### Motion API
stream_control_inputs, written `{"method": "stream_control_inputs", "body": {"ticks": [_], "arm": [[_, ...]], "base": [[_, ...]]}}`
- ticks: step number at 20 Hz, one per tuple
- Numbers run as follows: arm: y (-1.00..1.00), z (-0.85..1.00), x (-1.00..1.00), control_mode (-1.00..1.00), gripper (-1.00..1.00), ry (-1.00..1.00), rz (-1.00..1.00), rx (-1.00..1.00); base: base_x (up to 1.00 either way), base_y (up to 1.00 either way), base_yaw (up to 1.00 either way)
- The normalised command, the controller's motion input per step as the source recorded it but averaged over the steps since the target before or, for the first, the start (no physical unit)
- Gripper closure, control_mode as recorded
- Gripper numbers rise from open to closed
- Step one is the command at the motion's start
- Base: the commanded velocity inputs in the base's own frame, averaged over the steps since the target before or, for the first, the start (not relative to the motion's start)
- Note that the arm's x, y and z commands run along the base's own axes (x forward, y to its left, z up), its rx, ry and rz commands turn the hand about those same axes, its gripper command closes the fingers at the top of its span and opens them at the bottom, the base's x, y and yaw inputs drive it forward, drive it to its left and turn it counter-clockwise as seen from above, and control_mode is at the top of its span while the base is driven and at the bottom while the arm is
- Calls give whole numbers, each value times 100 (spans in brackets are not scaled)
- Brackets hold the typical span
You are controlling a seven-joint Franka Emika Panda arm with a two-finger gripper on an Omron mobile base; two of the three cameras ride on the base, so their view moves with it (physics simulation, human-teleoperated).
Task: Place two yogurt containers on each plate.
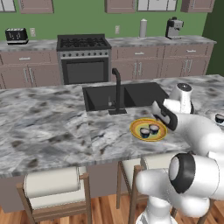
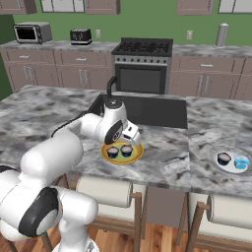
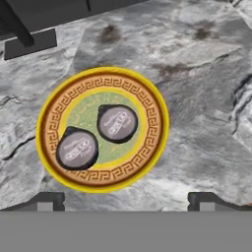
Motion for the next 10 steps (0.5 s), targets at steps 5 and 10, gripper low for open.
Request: {"method": "stream_control_inputs", "body": {"ticks": [5, 10], "arm": [[18, 21, -91, -100, -100, 0, 0, 0], [20, 24, -85, -100, -100, -1, 0, 0]], "base": [[0, 0, 0], [0, 0, 0]]}}
